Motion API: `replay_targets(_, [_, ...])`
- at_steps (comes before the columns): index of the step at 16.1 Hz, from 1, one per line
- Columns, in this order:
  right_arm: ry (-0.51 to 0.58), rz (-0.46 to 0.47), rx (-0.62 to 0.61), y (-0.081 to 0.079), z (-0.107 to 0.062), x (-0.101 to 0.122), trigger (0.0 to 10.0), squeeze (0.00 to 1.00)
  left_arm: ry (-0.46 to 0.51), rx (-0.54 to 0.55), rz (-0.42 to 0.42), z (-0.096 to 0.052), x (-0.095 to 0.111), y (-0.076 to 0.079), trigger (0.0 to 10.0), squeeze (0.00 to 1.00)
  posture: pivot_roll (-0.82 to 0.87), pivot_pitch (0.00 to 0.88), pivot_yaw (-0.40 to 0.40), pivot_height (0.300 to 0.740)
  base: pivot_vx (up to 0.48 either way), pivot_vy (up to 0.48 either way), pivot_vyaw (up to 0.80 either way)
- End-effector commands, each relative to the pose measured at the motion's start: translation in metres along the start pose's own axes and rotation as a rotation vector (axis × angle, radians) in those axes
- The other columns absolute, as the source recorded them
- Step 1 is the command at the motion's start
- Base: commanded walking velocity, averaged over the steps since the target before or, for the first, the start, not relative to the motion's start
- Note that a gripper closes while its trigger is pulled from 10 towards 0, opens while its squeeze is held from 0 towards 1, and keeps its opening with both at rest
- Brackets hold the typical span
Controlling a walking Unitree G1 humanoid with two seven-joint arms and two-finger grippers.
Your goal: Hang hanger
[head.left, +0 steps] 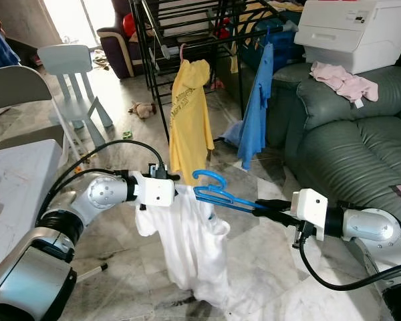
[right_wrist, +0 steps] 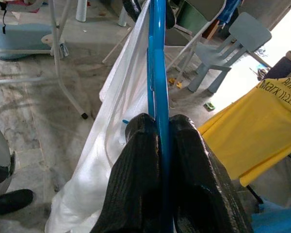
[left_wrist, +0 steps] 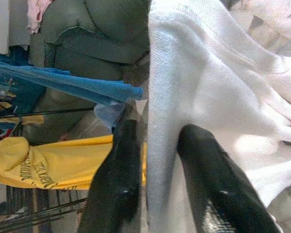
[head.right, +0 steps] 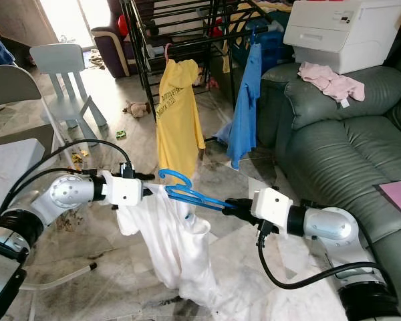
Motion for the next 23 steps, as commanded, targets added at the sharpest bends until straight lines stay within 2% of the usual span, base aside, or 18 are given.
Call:
replay_targets(1, [0.039, -0.052, 0.01, 0.0, 0.006, 0.011, 10.0, 0.0, -0.005, -0.012, 0.005, -0.001, -0.001, -0.003, 0.0, 0.0, -0.1, 0.0, 0.113, 0.74, 0.0, 0.0, 0.0])
replay_targets(8, [0.043, -0.085, -0.019, 0.006, 0.011, 0.013, 10.0, 0.0, -0.008, -0.032, -0.029, -0.001, -0.004, 0.007, 0.0, 0.0, -0.1, 0.0, 0.095, 0.74, 0.0, 0.0, 0.0])
replay_targets(12, [0.04, -0.088, -0.049, 0.012, 0.012, 0.011, 10.0, 0.0, -0.011, -0.029, -0.042, 0.0, -0.005, 0.007, 0.0, 0.0, -0.1, 0.0, 0.09, 0.74, 0.0, 0.0, 0.0])
replay_targets(13, [0.033, -0.074, -0.053, 0.014, 0.012, 0.01, 10.0, 1.0, -0.012, -0.027, -0.047, -0.001, -0.005, 0.008, 0.0, 0.0, -0.1, 0.0, 0.088, 0.74, 0.0, 0.0, 0.0])
replay_targets(15, [0.004, -0.077, -0.069, 0.021, 0.01, 0.007, 10.0, 1.0, -0.026, -0.024, -0.059, -0.003, -0.009, 0.008, 0.0, 0.0, -0.1, 0.0, 0.084, 0.74, 0.0, 0.0, 0.0])
replay_targets(17, [-0.04, -0.043, -0.153, 0.038, 0.009, 0.002, 10.0, 1.0, -0.045, -0.016, -0.062, -0.005, -0.013, 0.009, 0.0, 0.0, -0.1, 0.0, 0.084, 0.74, 0.0, 0.0, 0.0])
replay_targets(18, [-0.003, -0.031, -0.157, 0.043, 0.008, 0.01, 10.0, 1.0, -0.056, -0.018, -0.072, -0.007, -0.015, 0.01, 0.0, 0.0, -0.09, 0.0, 0.083, 0.74, 0.0, 0.0, 0.0])
replay_targets(22, [-0.021, -0.013, -0.097, 0.048, 0.001, 0.015, 10.0, 1.0, -0.106, -0.025, -0.086, -0.009, -0.024, 0.013, 0.0, 0.0, -0.09, 0.0, 0.084, 0.74, 0.0, 0.0, 0.0])
replay_targets(23, [-0.009, 0.033, -0.048, 0.046, -0.003, 0.019, 10.0, 1.0, -0.118, -0.006, -0.102, -0.009, -0.026, 0.011, 0.0, 0.0, -0.1, 0.0, 0.085, 0.74, 0.0, 0.0, 0.0])
Point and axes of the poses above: a point about 5 cm out from each wrist's last joint towards the gripper, its own z axis pointing out of the wrist towards the gripper, its own x axis along the axis of the wrist's last joint, y = z × x, the point moved 5 cm from there along z, pointing out of the wrist towards the gripper, and after that the axes turned 7 degrees about z, right-handed, at the moved point
